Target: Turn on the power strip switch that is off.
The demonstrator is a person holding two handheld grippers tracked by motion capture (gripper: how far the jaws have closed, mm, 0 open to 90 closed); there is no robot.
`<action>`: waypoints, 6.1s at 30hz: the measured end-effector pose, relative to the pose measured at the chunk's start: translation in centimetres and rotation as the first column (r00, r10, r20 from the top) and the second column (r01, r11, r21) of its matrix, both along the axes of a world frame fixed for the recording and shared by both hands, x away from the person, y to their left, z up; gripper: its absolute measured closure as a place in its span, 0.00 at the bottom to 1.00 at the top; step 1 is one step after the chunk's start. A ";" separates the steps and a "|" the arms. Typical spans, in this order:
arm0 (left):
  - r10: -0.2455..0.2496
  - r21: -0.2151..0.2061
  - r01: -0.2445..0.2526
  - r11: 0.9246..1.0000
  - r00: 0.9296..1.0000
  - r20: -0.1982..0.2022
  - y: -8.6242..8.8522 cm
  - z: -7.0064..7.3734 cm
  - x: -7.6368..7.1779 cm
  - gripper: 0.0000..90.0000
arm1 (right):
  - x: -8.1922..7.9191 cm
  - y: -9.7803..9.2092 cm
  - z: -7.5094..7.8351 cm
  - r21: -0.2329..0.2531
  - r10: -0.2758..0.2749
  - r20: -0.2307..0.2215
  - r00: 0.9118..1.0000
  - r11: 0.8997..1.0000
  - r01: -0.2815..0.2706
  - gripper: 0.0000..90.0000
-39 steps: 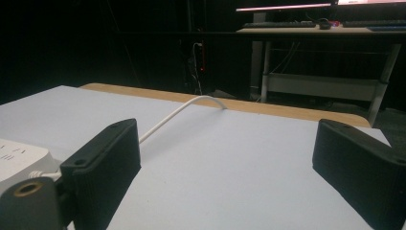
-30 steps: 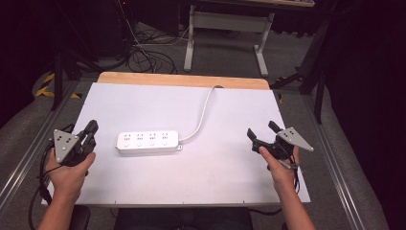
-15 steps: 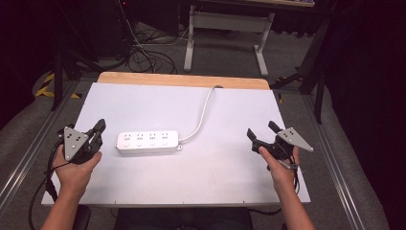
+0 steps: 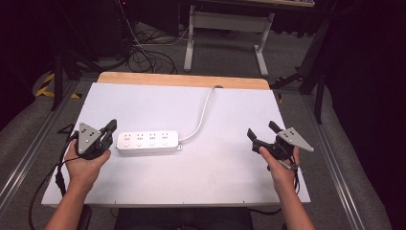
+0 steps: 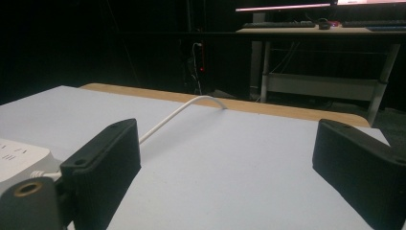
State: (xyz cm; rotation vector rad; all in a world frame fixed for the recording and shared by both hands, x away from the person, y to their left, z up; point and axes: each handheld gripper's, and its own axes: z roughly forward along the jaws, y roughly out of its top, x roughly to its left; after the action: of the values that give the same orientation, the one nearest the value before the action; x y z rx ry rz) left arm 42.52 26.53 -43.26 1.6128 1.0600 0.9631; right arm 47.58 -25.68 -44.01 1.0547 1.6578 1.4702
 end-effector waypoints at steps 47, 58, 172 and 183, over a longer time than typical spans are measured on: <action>-0.098 0.192 0.194 0.962 0.902 -0.420 -5.1 -3.5 3.3 1.00 | -0.1 0.2 0.0 0.003 0.000 -0.002 1.000 1.000 0.000 0.11; -0.105 0.112 0.169 0.979 0.896 -0.432 -3.0 -3.6 3.5 1.00 | -0.1 0.1 0.0 0.002 0.001 -0.004 1.000 1.000 -0.001 0.11; 0.053 -0.153 -0.054 0.987 0.999 -0.013 -0.5 -0.3 0.6 0.47 | -0.1 0.9 0.3 -0.005 0.014 0.001 1.000 1.000 -0.014 0.12; 0.158 -0.151 -0.143 0.978 0.983 0.093 0.7 0.6 -1.3 0.21 | -0.1 0.7 0.3 0.002 0.012 0.001 1.000 1.000 -0.012 0.12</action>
State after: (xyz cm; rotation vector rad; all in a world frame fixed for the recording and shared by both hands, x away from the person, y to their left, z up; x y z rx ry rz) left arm 41.19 27.28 -42.64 1.3646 1.1646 1.0353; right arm 47.51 -24.97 -43.71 1.0464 1.6650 1.4797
